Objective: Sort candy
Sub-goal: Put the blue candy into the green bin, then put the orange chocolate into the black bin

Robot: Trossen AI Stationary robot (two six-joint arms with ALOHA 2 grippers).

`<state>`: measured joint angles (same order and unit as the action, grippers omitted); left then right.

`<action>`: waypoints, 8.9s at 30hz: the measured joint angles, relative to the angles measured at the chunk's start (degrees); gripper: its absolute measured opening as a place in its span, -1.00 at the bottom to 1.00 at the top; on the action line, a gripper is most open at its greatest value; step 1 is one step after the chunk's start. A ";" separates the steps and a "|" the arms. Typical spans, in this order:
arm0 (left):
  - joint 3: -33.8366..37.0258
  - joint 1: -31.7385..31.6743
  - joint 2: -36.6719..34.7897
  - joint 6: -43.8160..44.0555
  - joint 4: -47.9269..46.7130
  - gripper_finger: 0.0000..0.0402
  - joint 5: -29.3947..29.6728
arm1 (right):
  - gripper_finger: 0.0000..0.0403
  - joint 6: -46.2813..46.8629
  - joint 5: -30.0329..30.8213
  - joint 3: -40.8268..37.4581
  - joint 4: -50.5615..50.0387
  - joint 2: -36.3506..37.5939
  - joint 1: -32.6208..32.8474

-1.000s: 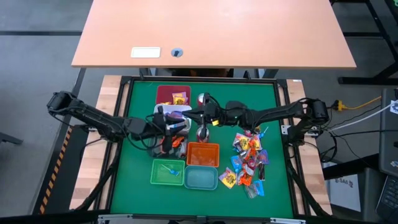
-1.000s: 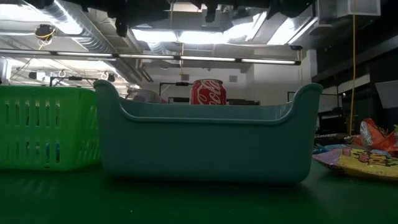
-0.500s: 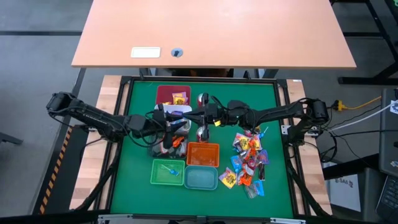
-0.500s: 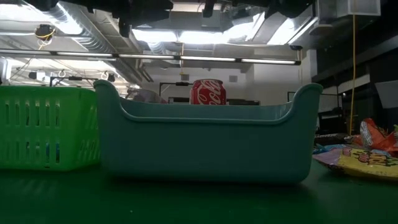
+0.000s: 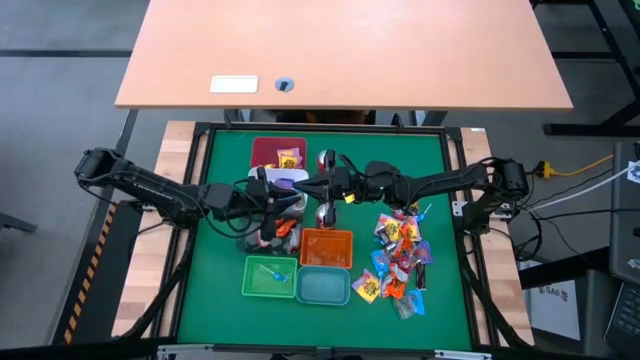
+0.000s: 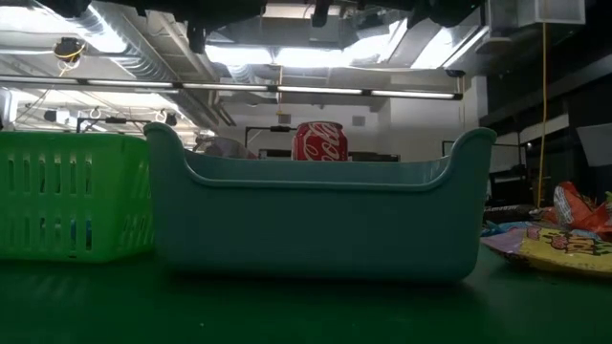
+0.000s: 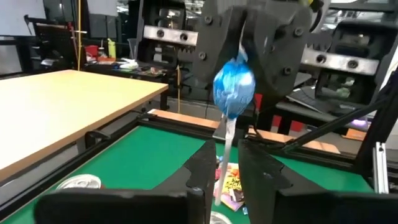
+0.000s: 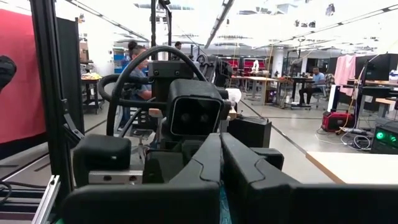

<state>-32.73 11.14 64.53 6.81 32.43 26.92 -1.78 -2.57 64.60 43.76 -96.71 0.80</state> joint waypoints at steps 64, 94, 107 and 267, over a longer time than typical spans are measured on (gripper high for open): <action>0.00 21.95 -0.02 29.88 -35.98 -1.00 -24.73 | -0.20 13.82 3.24 -0.02 -85.85 21.66 -0.07; 0.00 22.01 -0.04 37.66 -40.48 -0.38 -14.98 | -0.20 33.21 8.22 -10.83 -97.84 21.57 20.03; 0.00 22.01 -0.04 37.66 -40.46 -0.38 -14.98 | -0.20 38.09 8.43 -21.96 -93.39 21.57 21.68; -0.01 21.90 -0.04 1.57 -15.00 -0.38 -3.54 | -0.86 -7.56 9.01 1.97 -23.57 -9.61 7.39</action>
<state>-32.75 33.04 64.49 8.38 17.43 23.38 -9.34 6.45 66.57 20.20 -106.31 8.19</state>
